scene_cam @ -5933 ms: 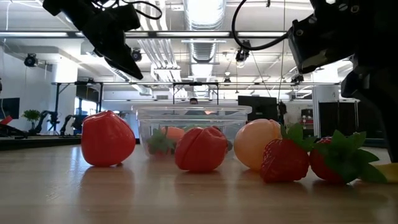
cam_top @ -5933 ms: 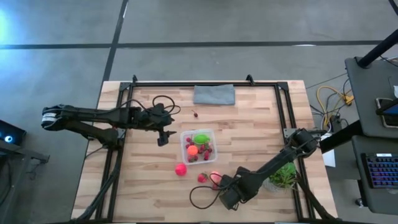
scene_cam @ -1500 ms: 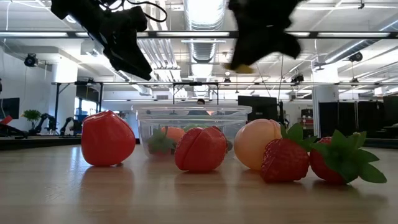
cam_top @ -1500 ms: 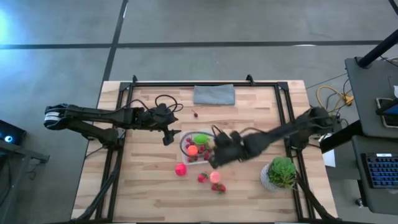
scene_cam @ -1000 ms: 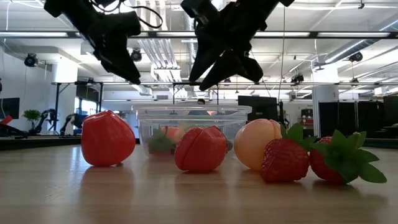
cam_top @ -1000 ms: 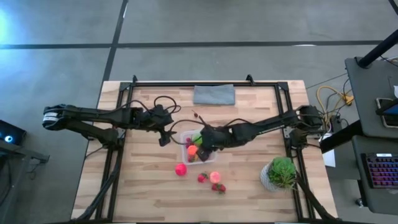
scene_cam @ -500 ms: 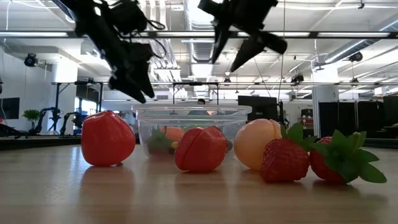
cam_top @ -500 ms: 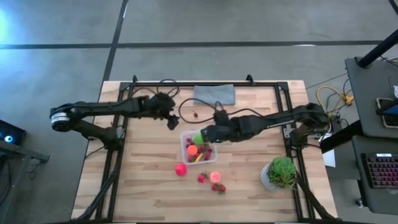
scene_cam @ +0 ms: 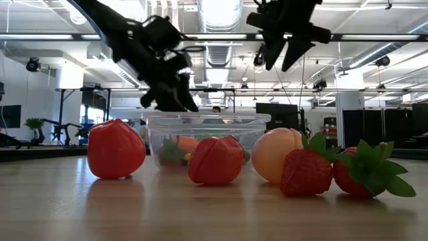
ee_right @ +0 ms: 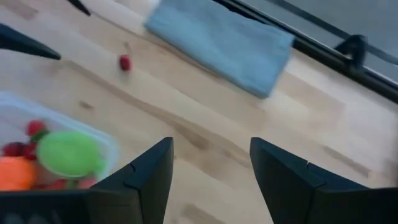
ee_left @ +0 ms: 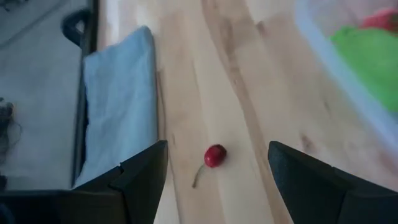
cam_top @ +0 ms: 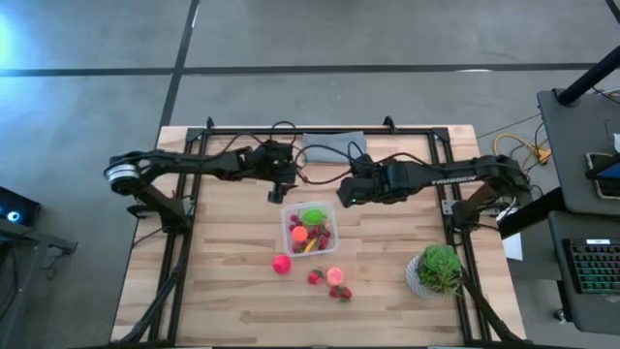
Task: Pick and placing Produce into tupperware
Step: Put the red cherry into the transparent container
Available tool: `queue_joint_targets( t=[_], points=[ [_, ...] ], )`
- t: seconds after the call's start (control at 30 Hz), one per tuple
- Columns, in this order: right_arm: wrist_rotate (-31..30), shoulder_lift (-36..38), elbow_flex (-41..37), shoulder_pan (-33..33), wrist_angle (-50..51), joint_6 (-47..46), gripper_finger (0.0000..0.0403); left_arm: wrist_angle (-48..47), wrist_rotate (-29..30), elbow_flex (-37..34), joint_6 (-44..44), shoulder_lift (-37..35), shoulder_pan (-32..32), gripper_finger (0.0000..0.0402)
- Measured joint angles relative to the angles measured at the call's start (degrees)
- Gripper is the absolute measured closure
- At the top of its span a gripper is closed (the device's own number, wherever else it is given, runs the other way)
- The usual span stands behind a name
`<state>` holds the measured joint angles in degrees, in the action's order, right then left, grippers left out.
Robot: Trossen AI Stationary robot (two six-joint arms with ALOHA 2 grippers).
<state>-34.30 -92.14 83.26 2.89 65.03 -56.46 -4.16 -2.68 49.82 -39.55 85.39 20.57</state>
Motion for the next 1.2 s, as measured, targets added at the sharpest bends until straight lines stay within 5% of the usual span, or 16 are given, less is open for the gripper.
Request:
queue_joint_targets(
  t=[0.5, 1.2],
  points=[
    [-3.1, 5.5, -2.2, -1.0, 11.9, -9.6, 0.0197, -5.4, 0.1, 12.0, 0.2, 16.6, 1.8, 0.0139],
    [-4.3, 14.1, -8.5, 0.2, 12.4, -16.0, 0.0197, -12.4, -4.9, 14.6, 0.2, 20.0, 5.1, 0.0140]
  ],
)
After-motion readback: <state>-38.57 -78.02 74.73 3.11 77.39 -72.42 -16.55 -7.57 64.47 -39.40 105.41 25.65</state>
